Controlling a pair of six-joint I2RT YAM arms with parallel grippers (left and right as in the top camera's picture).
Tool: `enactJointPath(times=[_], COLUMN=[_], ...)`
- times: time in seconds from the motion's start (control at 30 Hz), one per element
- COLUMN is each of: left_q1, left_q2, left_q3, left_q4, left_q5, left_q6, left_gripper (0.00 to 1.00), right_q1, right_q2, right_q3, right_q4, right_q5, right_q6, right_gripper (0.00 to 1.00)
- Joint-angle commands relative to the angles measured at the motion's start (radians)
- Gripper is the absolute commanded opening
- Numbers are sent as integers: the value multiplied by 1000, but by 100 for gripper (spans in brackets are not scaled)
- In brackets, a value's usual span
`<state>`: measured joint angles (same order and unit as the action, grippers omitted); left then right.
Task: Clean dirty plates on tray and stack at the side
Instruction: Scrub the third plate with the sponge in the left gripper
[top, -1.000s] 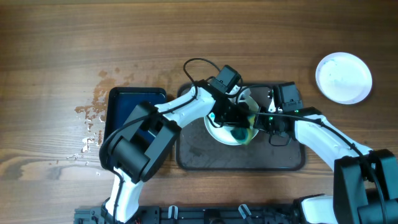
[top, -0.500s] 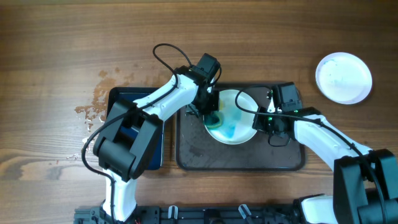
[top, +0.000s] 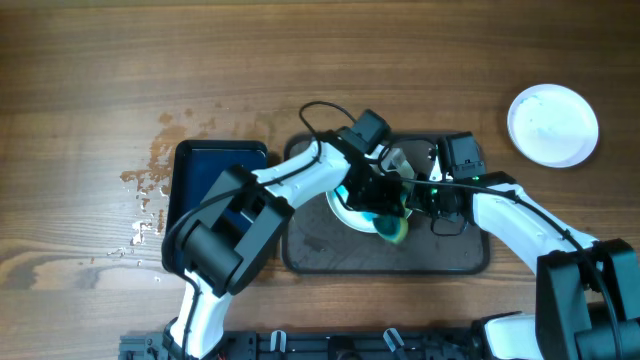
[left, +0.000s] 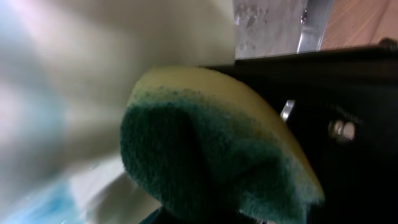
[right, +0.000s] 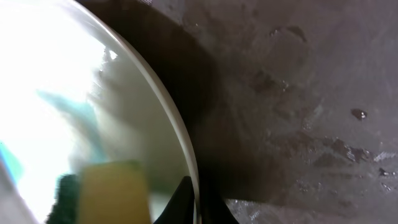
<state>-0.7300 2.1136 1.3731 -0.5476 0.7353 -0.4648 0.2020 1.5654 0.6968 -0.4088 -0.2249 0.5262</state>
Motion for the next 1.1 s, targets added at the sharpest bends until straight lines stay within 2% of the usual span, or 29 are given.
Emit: enactJointPath(times=[0.0, 0.27, 0.4, 0.57, 0.7, 0.83, 0.97, 1.07], left_q1=[38, 294, 357, 288, 141, 14, 28, 79], left_q2=[10, 10, 10, 10, 10, 10, 11, 11], left_q3=[-7, -7, -7, -7, -7, -7, -7, -7], left_q4=[14, 43, -6, -161, -160, -56, 8, 6], left_q5=[-107, -241, -259, -264, -239, -244, -254, -353], left_q6=[-58, 21, 43, 127, 150, 43, -39, -41], left_gripper=[4, 4, 4, 4, 4, 4, 4, 4], right_q1=[8, 8, 8, 8, 8, 8, 8, 8], right_q2=[34, 6, 5, 5, 5, 5, 5, 5], right_q3=[-28, -28, -28, -28, -28, -28, -28, -28], right_q4=[-45, -49, -49, -49, -50, -68, -80, -86], right_q5=[22, 21, 21, 21, 21, 21, 21, 21], right_q6=[9, 8, 8, 7, 8, 8, 7, 7], right_gripper=[5, 5, 5, 5, 5, 4, 4, 5])
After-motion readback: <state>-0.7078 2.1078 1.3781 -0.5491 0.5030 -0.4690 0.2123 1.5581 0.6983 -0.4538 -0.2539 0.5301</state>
